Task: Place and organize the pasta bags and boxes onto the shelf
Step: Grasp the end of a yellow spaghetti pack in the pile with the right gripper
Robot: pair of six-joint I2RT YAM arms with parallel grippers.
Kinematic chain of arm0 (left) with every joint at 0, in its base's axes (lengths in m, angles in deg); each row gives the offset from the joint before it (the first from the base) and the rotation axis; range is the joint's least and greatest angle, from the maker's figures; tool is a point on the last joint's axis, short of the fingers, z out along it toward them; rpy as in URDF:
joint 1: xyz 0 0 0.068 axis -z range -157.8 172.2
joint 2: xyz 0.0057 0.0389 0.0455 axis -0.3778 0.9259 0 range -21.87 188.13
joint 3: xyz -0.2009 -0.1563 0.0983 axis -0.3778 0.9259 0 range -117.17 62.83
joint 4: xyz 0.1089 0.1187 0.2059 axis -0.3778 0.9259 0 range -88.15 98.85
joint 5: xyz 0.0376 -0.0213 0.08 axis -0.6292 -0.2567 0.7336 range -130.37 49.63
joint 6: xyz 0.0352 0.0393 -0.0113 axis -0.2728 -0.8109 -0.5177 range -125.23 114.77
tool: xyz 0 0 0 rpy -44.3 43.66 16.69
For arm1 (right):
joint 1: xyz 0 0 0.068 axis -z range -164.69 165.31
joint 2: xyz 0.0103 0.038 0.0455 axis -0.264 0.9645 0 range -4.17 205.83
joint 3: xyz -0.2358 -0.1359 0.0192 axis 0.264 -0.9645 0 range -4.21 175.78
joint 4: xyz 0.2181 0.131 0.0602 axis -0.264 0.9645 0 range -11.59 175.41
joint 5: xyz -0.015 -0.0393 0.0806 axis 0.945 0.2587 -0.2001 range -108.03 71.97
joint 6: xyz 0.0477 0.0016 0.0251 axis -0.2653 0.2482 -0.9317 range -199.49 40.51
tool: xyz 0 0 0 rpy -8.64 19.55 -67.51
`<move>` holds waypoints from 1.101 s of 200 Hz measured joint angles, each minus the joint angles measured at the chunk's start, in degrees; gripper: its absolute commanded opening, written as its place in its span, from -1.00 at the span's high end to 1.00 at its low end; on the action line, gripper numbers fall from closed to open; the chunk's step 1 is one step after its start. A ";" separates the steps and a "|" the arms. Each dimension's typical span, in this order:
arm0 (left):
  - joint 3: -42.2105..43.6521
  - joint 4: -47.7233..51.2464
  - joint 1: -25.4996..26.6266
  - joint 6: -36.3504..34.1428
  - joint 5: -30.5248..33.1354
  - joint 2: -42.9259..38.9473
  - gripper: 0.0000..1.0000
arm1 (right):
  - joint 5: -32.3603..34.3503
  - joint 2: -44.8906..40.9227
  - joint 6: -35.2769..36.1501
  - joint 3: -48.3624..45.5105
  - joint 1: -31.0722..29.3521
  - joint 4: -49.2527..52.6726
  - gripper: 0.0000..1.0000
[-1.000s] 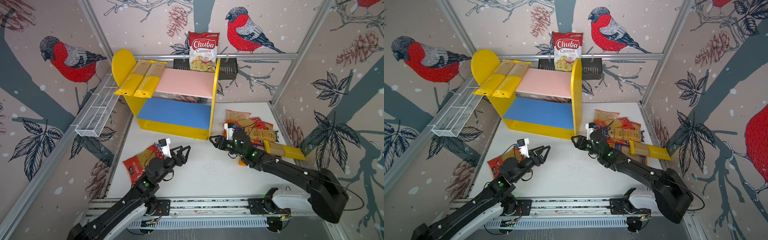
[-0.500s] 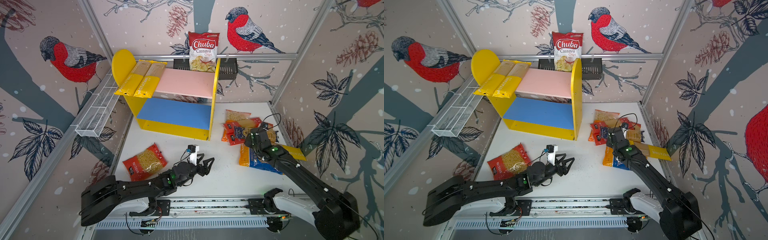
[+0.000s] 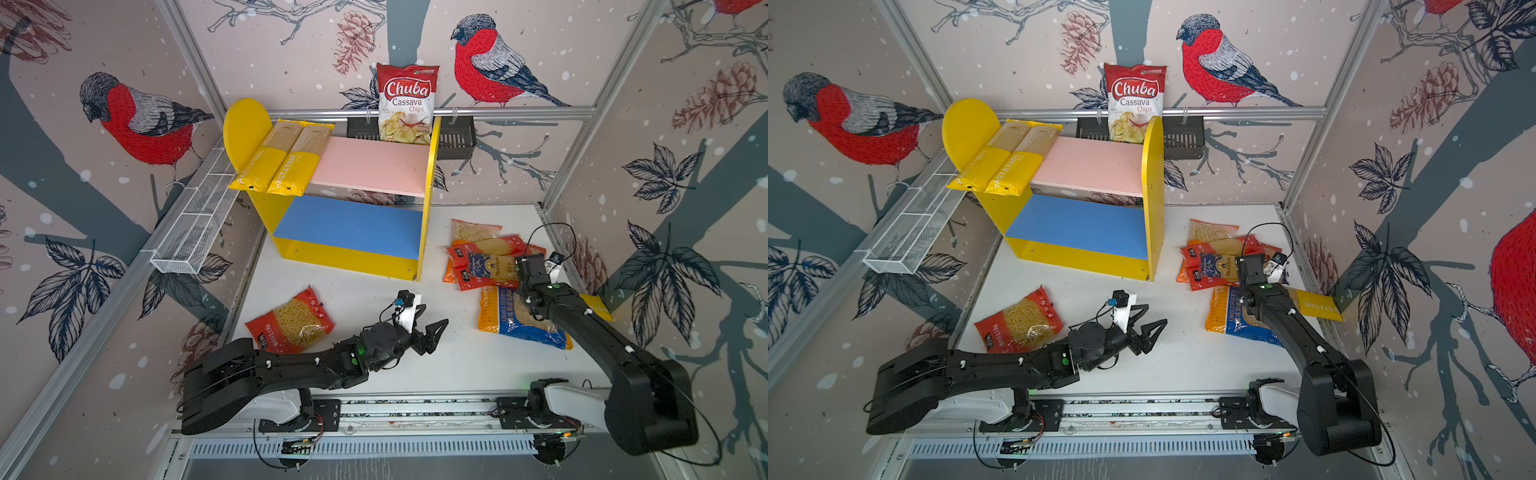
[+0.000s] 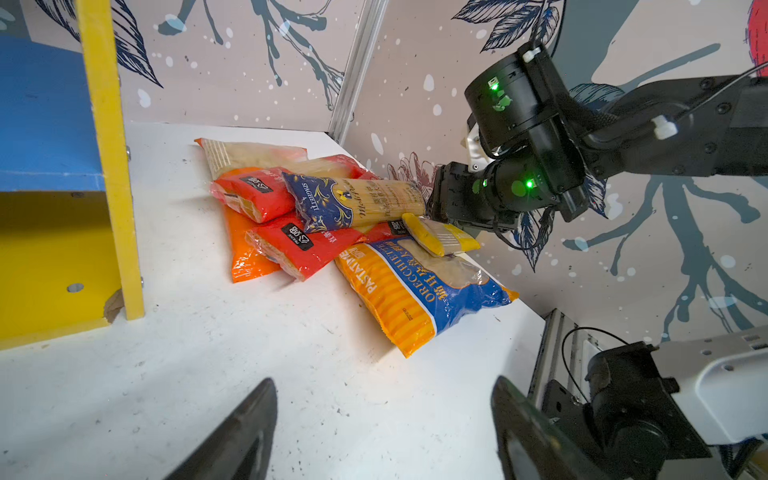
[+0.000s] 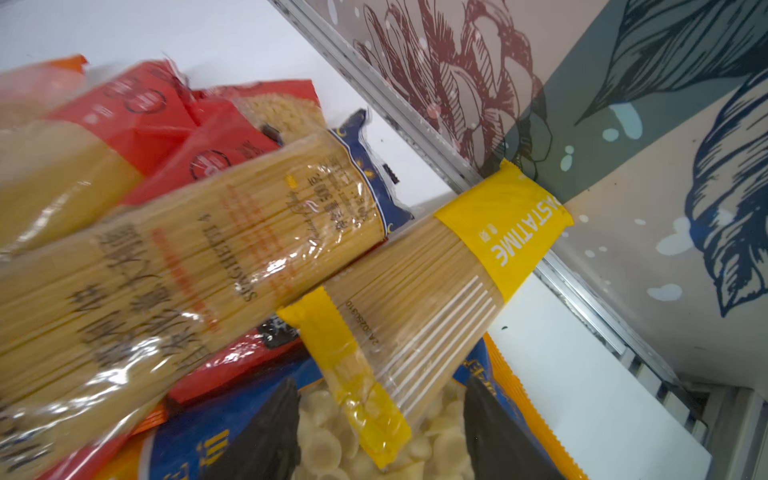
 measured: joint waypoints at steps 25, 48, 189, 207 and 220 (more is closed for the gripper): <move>1.64 -2.01 -1.46 -0.92 -0.92 -0.09 -0.60 | -0.33 3.13 -0.57 -1.14 0.39 -0.39 -0.27; 3.06 -4.44 -3.85 -0.90 -2.73 0.48 -0.61 | -0.48 5.40 -0.79 -2.08 0.74 -0.57 -0.25; 6.36 -12.98 -6.54 -1.29 -6.73 -1.18 -0.64 | 4.07 14.82 -0.79 3.19 -0.92 0.17 0.81; 6.58 -13.14 -6.54 -1.31 -7.23 -1.88 -0.64 | 5.95 14.29 -0.81 5.01 -2.89 2.95 0.89; 6.80 -13.14 -6.54 -1.31 -7.26 -2.43 -0.64 | 6.69 13.86 -0.98 6.78 -5.05 4.72 0.92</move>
